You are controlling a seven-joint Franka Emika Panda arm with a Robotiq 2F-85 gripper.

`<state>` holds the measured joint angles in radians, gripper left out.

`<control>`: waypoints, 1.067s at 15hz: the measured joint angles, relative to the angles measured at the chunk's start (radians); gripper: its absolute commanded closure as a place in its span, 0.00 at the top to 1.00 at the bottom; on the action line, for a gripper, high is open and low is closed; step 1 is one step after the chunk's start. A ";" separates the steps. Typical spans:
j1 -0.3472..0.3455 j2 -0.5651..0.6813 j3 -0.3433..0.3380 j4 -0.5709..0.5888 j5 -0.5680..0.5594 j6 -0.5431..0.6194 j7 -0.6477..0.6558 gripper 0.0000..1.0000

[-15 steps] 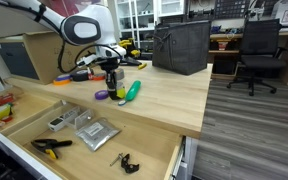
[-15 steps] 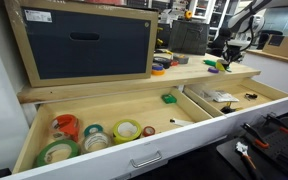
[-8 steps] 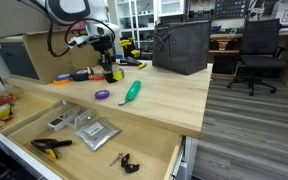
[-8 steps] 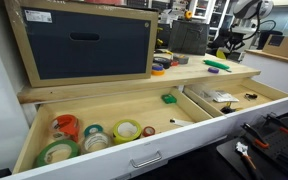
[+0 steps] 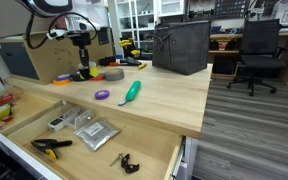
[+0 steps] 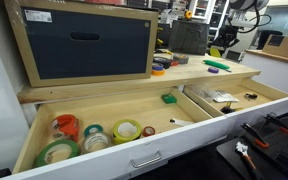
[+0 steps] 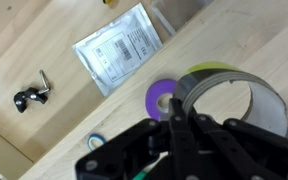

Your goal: Pick up the yellow and black masking tape and put it in the left drawer

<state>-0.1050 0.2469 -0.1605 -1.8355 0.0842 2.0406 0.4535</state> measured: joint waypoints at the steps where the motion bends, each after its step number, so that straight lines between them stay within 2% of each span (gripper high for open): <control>1: 0.013 -0.006 0.015 -0.014 0.000 -0.008 0.000 0.01; 9: 0.113 -0.079 0.102 -0.158 -0.004 -0.013 0.002 0.01; 14: 0.165 -0.195 0.167 -0.334 -0.007 -0.010 0.016 0.01; 16: 0.183 -0.249 0.198 -0.407 -0.007 -0.006 0.043 0.05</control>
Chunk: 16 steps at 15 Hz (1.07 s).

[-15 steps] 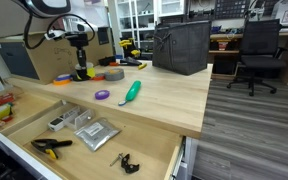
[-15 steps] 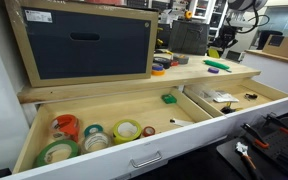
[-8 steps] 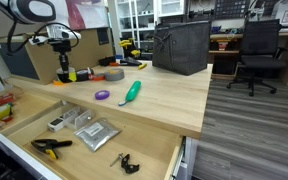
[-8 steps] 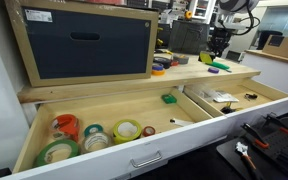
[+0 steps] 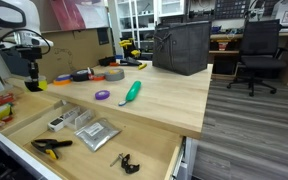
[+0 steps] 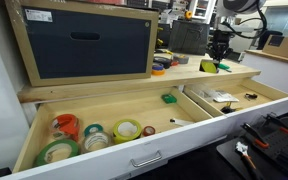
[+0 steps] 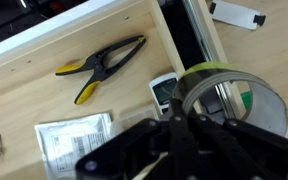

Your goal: Pick up the yellow and black masking tape and put it in the left drawer

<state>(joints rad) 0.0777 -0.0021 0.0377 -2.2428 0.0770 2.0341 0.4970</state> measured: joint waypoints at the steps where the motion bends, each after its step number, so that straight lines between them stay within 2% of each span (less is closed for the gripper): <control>1: 0.006 -0.023 0.010 -0.028 0.000 0.002 0.008 0.05; 6: 0.007 -0.057 0.012 -0.060 0.000 0.004 0.014 0.05; 7: 0.007 -0.057 0.012 -0.060 0.000 0.004 0.014 0.01; 10: 0.007 -0.053 0.013 -0.058 0.000 0.004 0.014 0.01; 13: 0.010 0.001 0.029 -0.025 0.000 0.011 0.010 0.01; 16: 0.041 0.103 0.076 0.052 0.000 0.037 0.010 0.01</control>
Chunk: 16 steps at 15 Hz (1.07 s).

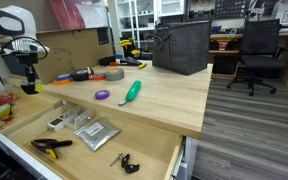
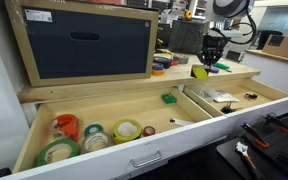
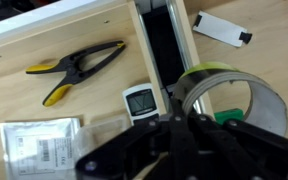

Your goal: Pick up the yellow and black masking tape and put it in the left drawer

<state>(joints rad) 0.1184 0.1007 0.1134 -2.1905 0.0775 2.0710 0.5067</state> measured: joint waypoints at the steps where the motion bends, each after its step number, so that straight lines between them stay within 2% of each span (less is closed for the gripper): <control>1: 0.019 0.035 0.017 0.030 0.000 0.005 0.001 0.01; 6: 0.139 0.173 0.087 0.162 -0.002 0.007 0.002 0.01; 9: 0.208 0.222 0.104 0.207 -0.022 0.006 -0.001 0.01; 12: 0.240 0.246 0.108 0.208 -0.046 0.003 -0.015 0.01; 16: 0.254 0.265 0.105 0.184 -0.140 0.004 -0.015 0.01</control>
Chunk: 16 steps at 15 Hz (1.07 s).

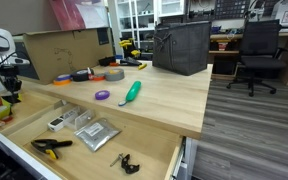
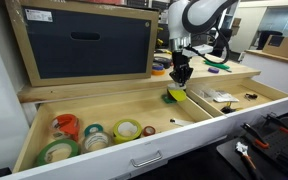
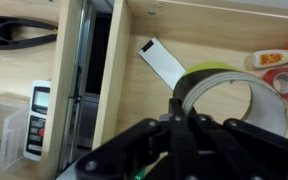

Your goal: Pick up the yellow and black masking tape and put it in the left drawer

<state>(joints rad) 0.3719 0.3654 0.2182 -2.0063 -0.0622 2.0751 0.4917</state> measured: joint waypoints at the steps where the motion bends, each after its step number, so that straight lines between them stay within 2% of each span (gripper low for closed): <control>1: 0.005 0.004 0.000 -0.006 -0.021 0.001 0.000 0.01; 6: 0.065 0.028 0.012 -0.034 -0.096 0.013 0.000 0.01; 8: 0.086 0.033 0.022 -0.040 -0.103 0.013 -0.012 0.05; 13: 0.085 0.033 0.027 -0.040 -0.103 0.013 -0.035 0.05; 14: 0.084 0.033 0.027 -0.040 -0.103 0.013 -0.035 0.01; 16: 0.084 0.033 0.027 -0.040 -0.103 0.013 -0.035 0.01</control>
<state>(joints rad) 0.4564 0.3986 0.2450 -2.0465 -0.1650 2.0885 0.4569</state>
